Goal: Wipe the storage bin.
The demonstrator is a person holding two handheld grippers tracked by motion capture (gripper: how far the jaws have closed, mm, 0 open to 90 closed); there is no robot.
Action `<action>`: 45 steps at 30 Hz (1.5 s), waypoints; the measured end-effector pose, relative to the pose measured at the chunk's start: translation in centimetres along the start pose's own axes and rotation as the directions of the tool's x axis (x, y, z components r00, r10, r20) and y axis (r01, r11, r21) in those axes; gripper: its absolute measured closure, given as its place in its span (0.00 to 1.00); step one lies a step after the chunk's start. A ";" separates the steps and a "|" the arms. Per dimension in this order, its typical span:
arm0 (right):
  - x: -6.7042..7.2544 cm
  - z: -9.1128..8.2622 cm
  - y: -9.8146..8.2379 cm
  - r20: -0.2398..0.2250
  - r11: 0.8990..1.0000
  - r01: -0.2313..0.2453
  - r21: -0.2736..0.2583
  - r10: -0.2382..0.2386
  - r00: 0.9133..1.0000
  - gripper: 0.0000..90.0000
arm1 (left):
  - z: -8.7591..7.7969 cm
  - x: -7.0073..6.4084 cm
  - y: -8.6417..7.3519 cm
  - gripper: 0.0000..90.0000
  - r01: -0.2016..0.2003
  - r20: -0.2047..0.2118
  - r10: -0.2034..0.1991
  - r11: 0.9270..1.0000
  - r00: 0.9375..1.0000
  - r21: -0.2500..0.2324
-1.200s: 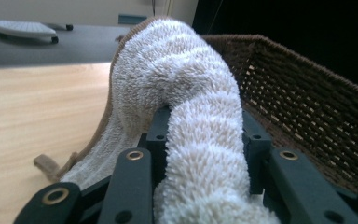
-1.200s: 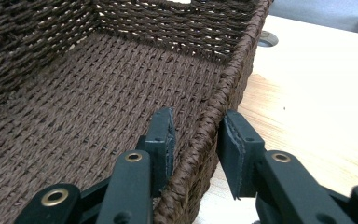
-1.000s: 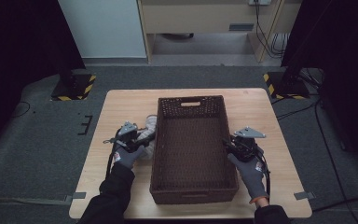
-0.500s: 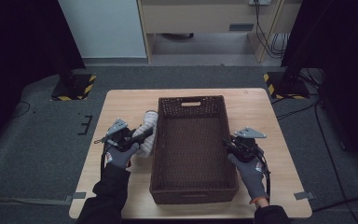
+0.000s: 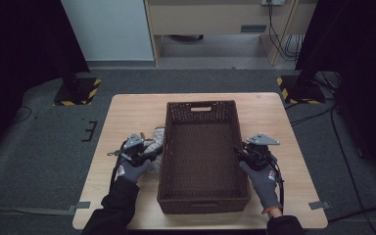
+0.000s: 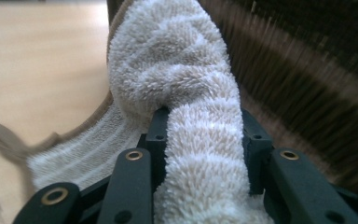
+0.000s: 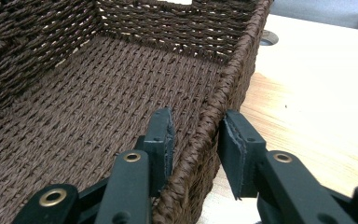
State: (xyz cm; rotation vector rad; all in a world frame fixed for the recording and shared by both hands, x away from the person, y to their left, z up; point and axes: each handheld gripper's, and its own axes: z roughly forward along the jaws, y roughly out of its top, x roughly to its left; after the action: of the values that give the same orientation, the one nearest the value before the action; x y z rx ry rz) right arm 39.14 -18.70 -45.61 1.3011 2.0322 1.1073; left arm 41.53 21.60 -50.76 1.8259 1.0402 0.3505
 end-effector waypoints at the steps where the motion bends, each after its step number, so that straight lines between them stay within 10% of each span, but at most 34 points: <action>1: 0.0 0.0 0.0 0.000 1.000 0.000 0.000 0.000 1.000 0.73 | 0.2 0.1 -0.2 0.70 0.004 0.001 -0.004 1.000 1.000 0.013; 5: 0.0 0.0 0.0 0.002 1.000 0.002 0.002 -0.002 1.000 0.73 | -0.1 0.2 -0.3 0.70 0.013 -0.001 -0.013 1.000 1.000 0.022; 11: 0.1 0.2 0.2 0.017 1.000 0.001 0.005 -0.001 1.000 0.73 | -3.3 -0.2 1.4 0.69 0.057 0.035 -0.053 0.992 0.998 -0.114; 15: 0.1 0.6 0.5 0.024 1.000 0.000 0.006 0.000 1.000 0.73 | -4.8 -1.3 1.8 0.69 0.010 0.058 -0.001 0.989 0.998 -0.149; 22: -0.1 0.6 0.4 0.015 1.000 -0.007 -0.001 0.007 1.000 0.73 | -2.6 -1.2 0.1 0.69 -0.034 0.021 0.035 0.999 0.999 -0.030; 28: -0.1 0.6 0.4 0.013 1.000 -0.008 -0.004 0.008 1.000 0.73 | -0.6 -1.2 -1.5 0.69 -0.058 0.010 0.058 0.993 0.998 0.099; 35: -0.1 0.6 0.4 0.017 1.000 -0.012 -0.005 0.012 1.000 0.73 | -2.7 -0.7 -0.6 0.69 0.009 0.025 -0.009 1.000 1.000 -0.020; 37: 0.0 0.6 0.4 0.022 1.000 -0.014 -0.005 0.014 1.000 0.73 | -4.5 -1.0 0.5 0.69 0.036 0.052 -0.030 0.991 0.998 -0.129; 45: 0.0 0.9 0.6 0.038 1.000 -0.011 -0.001 0.011 0.999 0.73 | -5.8 -2.7 1.2 0.69 -0.061 0.071 0.075 0.983 0.995 -0.173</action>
State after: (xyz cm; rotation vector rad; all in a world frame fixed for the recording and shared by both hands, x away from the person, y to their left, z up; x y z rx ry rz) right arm 40.11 -18.23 -45.59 1.3248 1.9987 1.0799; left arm 36.87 22.80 -46.39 1.7100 0.8691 0.3947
